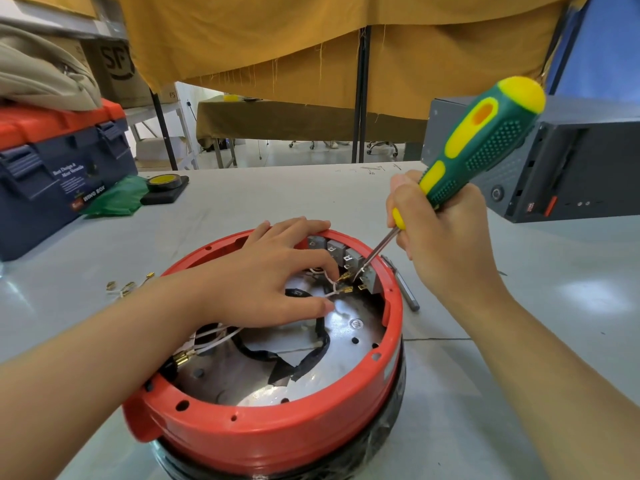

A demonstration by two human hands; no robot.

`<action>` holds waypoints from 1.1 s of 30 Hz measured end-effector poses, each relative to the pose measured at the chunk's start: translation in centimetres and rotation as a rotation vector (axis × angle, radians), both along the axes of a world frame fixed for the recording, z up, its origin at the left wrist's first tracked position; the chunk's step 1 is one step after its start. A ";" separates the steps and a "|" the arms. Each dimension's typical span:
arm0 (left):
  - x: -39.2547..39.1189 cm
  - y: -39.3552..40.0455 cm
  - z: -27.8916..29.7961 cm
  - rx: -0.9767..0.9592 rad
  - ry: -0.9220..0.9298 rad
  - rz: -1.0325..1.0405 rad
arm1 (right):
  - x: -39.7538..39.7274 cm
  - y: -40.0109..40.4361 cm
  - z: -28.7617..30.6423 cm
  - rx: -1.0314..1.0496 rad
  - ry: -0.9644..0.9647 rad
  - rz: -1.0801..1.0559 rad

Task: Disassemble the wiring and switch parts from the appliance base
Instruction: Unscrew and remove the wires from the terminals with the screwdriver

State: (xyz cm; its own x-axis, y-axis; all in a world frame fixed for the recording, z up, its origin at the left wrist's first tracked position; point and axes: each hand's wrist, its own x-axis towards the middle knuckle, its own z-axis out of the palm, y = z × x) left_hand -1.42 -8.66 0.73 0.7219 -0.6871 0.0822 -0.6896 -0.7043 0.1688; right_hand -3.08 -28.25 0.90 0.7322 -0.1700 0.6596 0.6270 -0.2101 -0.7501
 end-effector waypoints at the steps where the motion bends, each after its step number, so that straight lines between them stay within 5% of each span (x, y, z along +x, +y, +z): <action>1: 0.0 0.0 0.1 -0.001 0.001 0.000 | -0.1 0.0 0.1 -0.001 -0.013 0.002; 12: -0.1 -0.3 0.5 -0.073 0.034 0.003 | -0.5 -0.9 1.4 0.154 -0.097 0.050; 17: 0.2 -0.5 1.3 -0.269 -0.055 0.056 | -0.7 -0.9 1.4 0.115 -0.086 0.060; 27: 0.2 1.0 1.7 0.079 -0.048 0.214 | -0.8 -0.7 1.3 0.071 -0.127 0.041; 33: 0.3 0.6 1.0 0.028 -0.030 0.093 | -0.8 -0.9 1.5 0.026 -0.138 -0.019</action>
State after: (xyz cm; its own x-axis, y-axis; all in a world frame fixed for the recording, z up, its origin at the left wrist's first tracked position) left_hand -1.15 -8.10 1.74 0.7804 -0.6193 0.0866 -0.6252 -0.7698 0.1285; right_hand -3.84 -29.15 2.37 0.6316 -0.2007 0.7489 0.7206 -0.2046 -0.6625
